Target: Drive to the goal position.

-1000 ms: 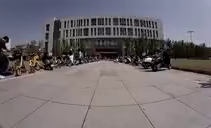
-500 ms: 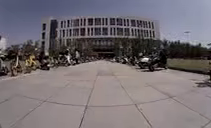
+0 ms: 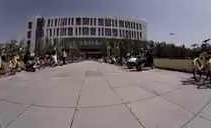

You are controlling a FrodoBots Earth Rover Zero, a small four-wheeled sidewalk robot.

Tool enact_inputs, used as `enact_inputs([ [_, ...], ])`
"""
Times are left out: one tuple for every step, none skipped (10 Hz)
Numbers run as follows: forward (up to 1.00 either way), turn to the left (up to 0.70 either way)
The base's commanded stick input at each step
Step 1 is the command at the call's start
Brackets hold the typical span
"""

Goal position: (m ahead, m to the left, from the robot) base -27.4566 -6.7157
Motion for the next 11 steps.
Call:
enact_inputs([
  [0.00, -1.00],
  [0.00, -1.00],
  [0.00, -1.00],
  [0.00, -1.00],
  [0.00, -1.00],
  [0.00, -1.00],
  [0.00, -1.00],
  [0.00, -1.00],
  [0.00, -1.00],
  [0.00, -1.00],
  [0.00, -1.00],
])
